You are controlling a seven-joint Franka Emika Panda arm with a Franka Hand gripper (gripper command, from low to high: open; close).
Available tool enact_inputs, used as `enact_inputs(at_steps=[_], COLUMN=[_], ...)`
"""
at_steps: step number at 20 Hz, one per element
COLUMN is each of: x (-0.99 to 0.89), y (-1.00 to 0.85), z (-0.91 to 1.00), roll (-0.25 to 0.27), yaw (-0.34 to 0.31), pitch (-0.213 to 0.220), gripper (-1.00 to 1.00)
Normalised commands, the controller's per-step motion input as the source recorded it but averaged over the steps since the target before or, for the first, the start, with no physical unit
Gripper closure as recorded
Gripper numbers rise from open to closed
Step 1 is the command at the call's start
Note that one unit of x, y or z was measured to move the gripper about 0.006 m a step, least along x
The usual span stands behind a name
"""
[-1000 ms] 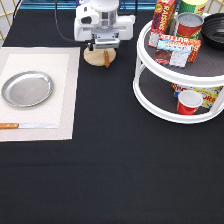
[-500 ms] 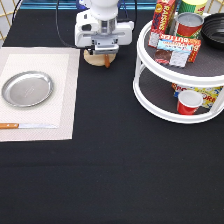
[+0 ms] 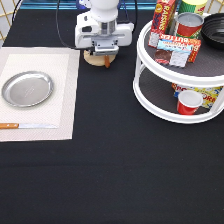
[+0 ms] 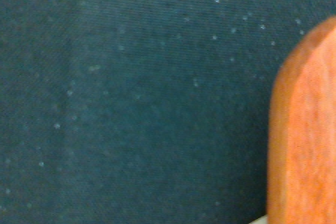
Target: Arrange plate and fork
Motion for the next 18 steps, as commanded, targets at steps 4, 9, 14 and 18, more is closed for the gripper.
enact_inputs(at_steps=[4, 9, 14, 18], x=[0.0, 0.0, 0.0, -0.08], y=[0.0, 0.0, 0.0, -0.01], z=[-0.09, -0.03, 0.0, 0.03], roll=[0.0, 0.0, 0.0, 0.0], yaw=[0.0, 0.0, 0.0, -0.012], pitch=[-0.014, -0.022, -0.049, -0.058], gripper=[1.0, 1.0, 1.0, 1.0])
